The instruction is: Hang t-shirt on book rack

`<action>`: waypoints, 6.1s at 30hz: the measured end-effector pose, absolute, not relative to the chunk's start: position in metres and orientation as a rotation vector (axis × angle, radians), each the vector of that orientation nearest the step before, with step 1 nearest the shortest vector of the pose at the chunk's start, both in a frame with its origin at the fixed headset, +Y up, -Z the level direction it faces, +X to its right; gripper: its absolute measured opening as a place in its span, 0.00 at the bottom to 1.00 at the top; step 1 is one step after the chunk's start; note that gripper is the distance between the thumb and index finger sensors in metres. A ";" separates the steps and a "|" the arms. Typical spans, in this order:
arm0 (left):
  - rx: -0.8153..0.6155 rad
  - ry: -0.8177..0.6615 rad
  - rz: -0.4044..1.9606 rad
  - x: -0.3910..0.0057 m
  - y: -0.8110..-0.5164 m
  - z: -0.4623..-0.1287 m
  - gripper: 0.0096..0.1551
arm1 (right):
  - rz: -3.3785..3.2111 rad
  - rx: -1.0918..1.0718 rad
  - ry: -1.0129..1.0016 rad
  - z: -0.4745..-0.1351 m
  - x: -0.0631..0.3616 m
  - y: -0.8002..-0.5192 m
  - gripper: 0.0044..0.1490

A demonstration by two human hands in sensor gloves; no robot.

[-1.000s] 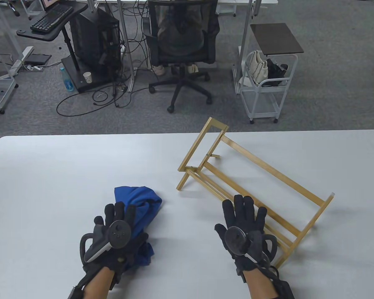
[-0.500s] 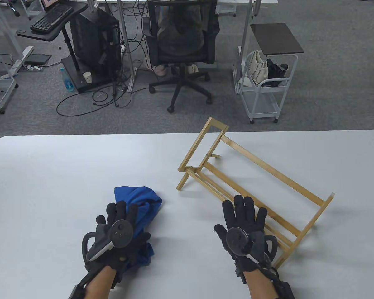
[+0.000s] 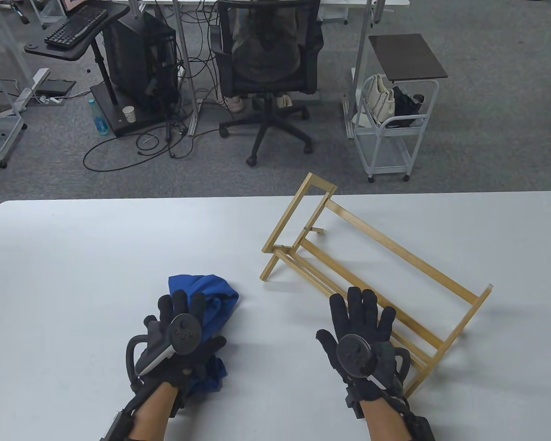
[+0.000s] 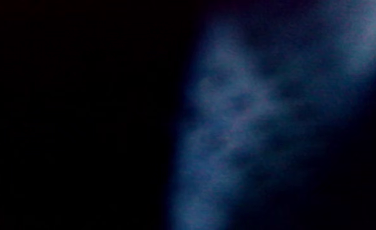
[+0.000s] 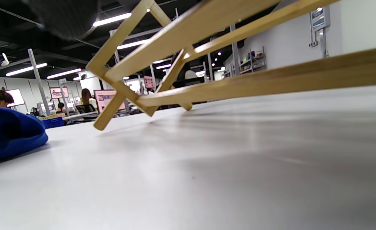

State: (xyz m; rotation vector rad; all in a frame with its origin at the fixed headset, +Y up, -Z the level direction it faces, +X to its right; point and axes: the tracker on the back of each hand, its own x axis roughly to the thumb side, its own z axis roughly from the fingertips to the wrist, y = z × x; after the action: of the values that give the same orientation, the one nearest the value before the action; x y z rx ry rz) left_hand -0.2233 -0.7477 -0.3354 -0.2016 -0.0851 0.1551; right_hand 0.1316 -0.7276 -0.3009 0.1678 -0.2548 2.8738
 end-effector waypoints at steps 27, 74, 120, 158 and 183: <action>-0.277 -0.022 0.141 -0.213 -0.763 -0.355 0.65 | 2.862 0.177 -0.244 -0.302 0.133 -0.730 0.49; -0.310 0.129 0.143 -0.224 -0.772 -0.358 0.54 | 2.877 0.174 -0.214 -0.301 0.129 -0.733 0.48; -0.131 0.127 0.642 -0.253 -0.763 -0.348 0.44 | 2.880 0.159 -0.184 -0.301 0.127 -0.735 0.48; -0.075 -0.059 1.343 -0.232 -0.756 -0.336 0.42 | 2.653 0.263 -0.270 -0.296 0.123 -0.724 0.47; -0.156 -0.437 1.439 -0.153 -0.756 -0.331 0.45 | 2.462 0.530 -0.278 -0.287 0.087 -0.719 0.49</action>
State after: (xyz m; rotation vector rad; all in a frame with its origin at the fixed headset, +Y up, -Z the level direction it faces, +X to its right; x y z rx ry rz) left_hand -0.1528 -0.7558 -0.3314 -0.1558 -0.4366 1.4393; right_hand 0.0865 -0.7190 -0.2871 0.5297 -0.2780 2.4617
